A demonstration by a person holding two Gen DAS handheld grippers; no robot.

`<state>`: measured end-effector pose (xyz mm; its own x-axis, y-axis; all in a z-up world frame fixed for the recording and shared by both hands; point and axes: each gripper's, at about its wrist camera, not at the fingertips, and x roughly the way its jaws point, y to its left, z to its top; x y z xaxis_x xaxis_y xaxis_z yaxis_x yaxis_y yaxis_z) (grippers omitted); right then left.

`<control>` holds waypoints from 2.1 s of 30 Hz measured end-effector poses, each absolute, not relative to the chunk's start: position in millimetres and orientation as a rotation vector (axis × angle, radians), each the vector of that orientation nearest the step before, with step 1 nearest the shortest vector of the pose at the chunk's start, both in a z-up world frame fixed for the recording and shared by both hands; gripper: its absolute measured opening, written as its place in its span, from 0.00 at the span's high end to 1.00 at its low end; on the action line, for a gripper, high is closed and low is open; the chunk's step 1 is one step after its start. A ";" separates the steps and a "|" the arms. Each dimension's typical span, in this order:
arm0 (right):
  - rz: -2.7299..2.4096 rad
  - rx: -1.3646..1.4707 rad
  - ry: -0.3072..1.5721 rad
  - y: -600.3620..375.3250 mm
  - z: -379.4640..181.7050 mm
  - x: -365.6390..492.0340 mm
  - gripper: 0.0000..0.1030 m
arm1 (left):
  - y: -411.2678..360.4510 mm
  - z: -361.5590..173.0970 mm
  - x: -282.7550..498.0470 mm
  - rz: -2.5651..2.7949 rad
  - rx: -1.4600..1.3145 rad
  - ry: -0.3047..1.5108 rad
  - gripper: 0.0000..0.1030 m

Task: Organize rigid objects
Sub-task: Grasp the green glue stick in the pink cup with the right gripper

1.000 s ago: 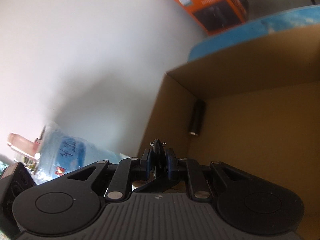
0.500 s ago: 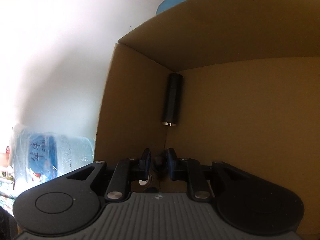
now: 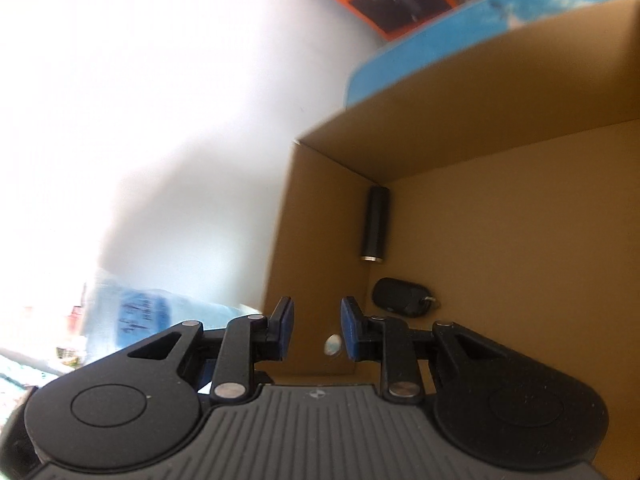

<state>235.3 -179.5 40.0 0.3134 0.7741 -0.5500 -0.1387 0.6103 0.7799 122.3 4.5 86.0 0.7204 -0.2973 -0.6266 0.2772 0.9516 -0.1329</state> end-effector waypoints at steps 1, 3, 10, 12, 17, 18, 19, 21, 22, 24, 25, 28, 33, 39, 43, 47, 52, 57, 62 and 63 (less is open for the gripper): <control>0.674 0.704 1.068 -187.6 46.6 226.1 0.73 | 4.3 88.0 116.5 -0.331 -0.033 0.688 0.63; 0.682 0.713 1.011 -204.8 58.9 204.7 0.73 | 1.1 88.9 105.9 -0.366 -0.036 0.673 0.61; 0.609 0.722 0.831 -260.2 67.6 118.7 0.73 | -25.2 65.0 75.8 -0.517 -0.016 0.687 0.57; 0.560 0.734 0.831 -271.4 53.4 97.7 0.73 | -35.7 48.6 70.1 -0.551 -0.006 0.721 0.57; 0.468 0.772 0.921 -281.5 5.0 62.9 0.73 | -69.5 8.5 57.1 -0.588 0.040 0.819 0.58; 0.447 0.763 0.940 -279.6 -2.6 59.8 0.73 | -75.0 2.2 56.8 -0.593 0.052 0.832 0.58; 0.422 0.753 0.953 -278.1 -8.8 56.7 0.73 | -79.9 -3.6 56.9 -0.592 0.060 0.845 0.58; 0.381 0.740 0.976 -275.9 -18.4 54.3 0.73 | -86.8 -13.2 53.2 -0.583 0.076 0.860 0.60; 0.363 0.734 0.984 -274.9 -21.5 54.2 0.73 | -89.1 -17.2 55.1 -0.573 0.083 0.866 0.60; 0.339 0.720 0.998 -275.6 -27.4 49.8 0.74 | -92.4 -23.3 51.5 -0.558 0.089 0.872 0.62; 0.332 0.714 1.007 -274.2 -29.0 50.6 0.75 | -93.6 -24.8 52.3 -0.553 0.093 0.868 0.63; 0.318 0.692 1.024 -269.8 -32.3 51.3 0.74 | -97.5 -28.1 50.2 -0.548 0.123 0.851 0.65; 0.308 0.637 1.032 -260.0 -28.0 57.3 0.74 | -102.3 -31.9 48.9 -0.536 0.168 0.832 0.70; 0.308 0.628 1.085 -249.0 -36.7 75.5 0.75 | -103.3 -31.7 47.8 -0.543 0.190 0.831 0.71; 0.308 0.633 1.133 -247.3 -39.8 82.4 0.75 | -101.9 -30.4 46.7 -0.558 0.176 0.853 0.71; 0.310 0.626 1.176 -246.2 -39.8 85.3 0.75 | -95.6 -25.6 49.0 -0.580 0.118 0.875 0.72; 0.301 0.596 1.208 -239.5 -40.9 92.2 0.74 | -93.7 -19.5 45.4 -0.607 0.099 0.859 0.72; 0.305 0.580 1.200 -234.0 -41.3 94.6 0.77 | -99.8 -24.7 47.1 -0.608 0.118 0.858 0.73; 0.308 0.564 1.172 -229.8 -40.1 95.4 0.78 | -102.1 -26.2 51.1 -0.599 0.118 0.858 0.73; 0.309 0.562 1.167 -229.7 -39.9 94.9 0.78 | -102.2 -26.9 50.6 -0.597 0.122 0.858 0.73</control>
